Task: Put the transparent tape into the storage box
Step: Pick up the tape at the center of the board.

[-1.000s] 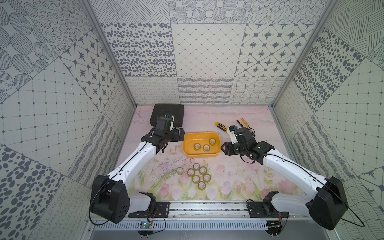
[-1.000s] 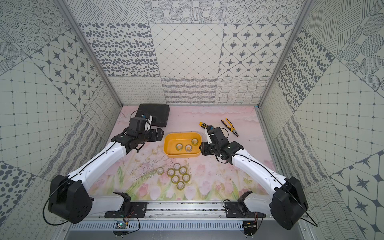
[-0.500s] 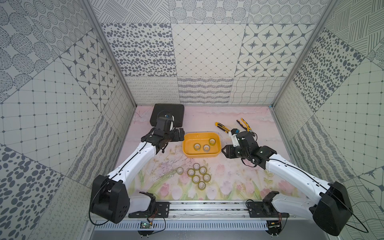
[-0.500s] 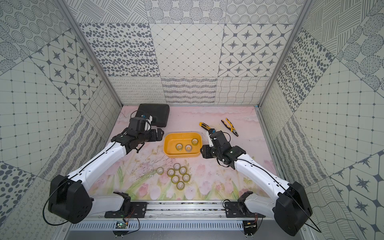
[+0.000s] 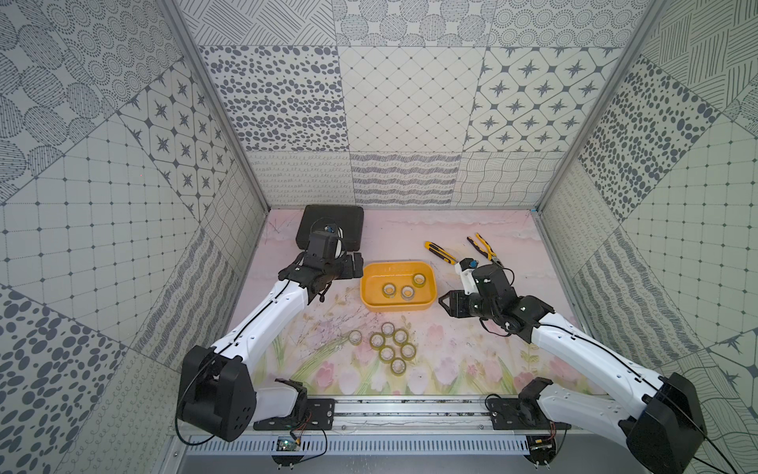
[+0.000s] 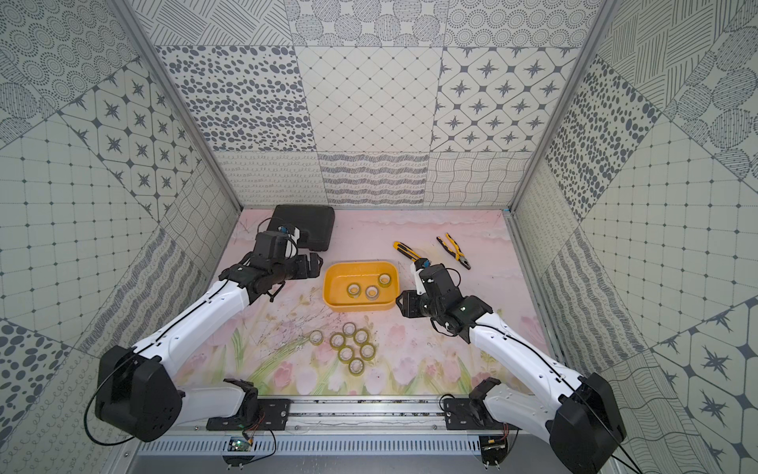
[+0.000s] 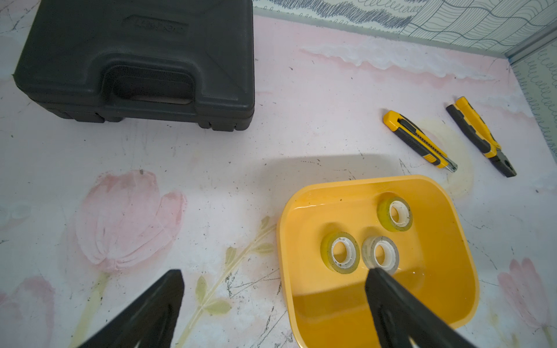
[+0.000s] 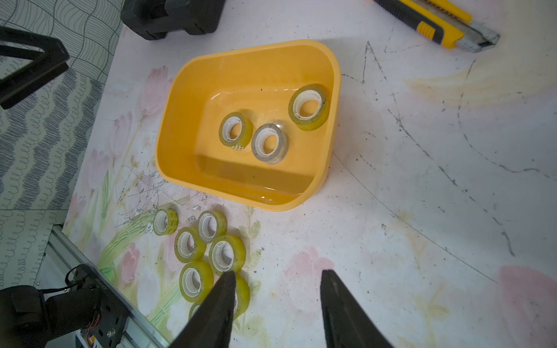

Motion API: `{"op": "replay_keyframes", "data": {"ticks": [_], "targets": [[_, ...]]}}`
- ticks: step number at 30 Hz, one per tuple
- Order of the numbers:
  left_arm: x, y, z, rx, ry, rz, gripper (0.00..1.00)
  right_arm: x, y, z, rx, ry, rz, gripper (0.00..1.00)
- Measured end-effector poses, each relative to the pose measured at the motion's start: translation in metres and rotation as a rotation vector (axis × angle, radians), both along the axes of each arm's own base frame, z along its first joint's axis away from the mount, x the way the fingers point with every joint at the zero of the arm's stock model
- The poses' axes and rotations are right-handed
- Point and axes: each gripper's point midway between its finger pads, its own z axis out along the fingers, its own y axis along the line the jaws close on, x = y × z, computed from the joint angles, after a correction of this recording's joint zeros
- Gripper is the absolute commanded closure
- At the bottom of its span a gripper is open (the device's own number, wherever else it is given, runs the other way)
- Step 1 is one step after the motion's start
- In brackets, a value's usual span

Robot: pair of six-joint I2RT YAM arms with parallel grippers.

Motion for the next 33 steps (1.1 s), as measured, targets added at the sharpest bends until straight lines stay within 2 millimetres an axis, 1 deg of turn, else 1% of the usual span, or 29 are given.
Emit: {"op": "replay_keyframes", "data": {"ticks": [4,7,10,14,17,21,26,30,33], "targets": [[0.003,0.0,-0.002,-0.007,0.01,0.01,0.01,-0.008,-0.002,-0.001,0.012,0.012,0.003,0.5],[0.007,0.0,-0.004,-0.013,0.018,0.019,0.01,-0.019,-0.003,-0.006,0.015,0.028,0.009,0.5],[0.01,0.003,-0.005,-0.02,0.026,0.033,0.01,-0.032,-0.001,-0.016,0.009,0.056,0.03,0.5],[0.014,0.01,-0.005,-0.038,0.038,0.061,0.01,-0.051,0.005,-0.034,-0.001,0.112,0.068,0.5],[0.016,0.019,-0.005,-0.057,0.046,0.089,0.01,-0.064,0.014,-0.049,-0.011,0.162,0.096,0.5],[0.018,0.027,-0.004,-0.067,0.049,0.116,0.01,-0.077,0.033,-0.064,-0.02,0.203,0.141,0.49],[0.015,0.029,0.002,-0.073,0.038,0.124,0.01,-0.091,0.055,-0.083,-0.051,0.236,0.188,0.49],[0.013,0.03,0.011,-0.08,0.014,0.125,0.01,-0.099,0.065,-0.098,-0.092,0.26,0.215,0.49],[0.011,0.031,0.016,-0.085,0.002,0.127,0.01,-0.102,0.071,-0.106,-0.119,0.269,0.222,0.49]]}}
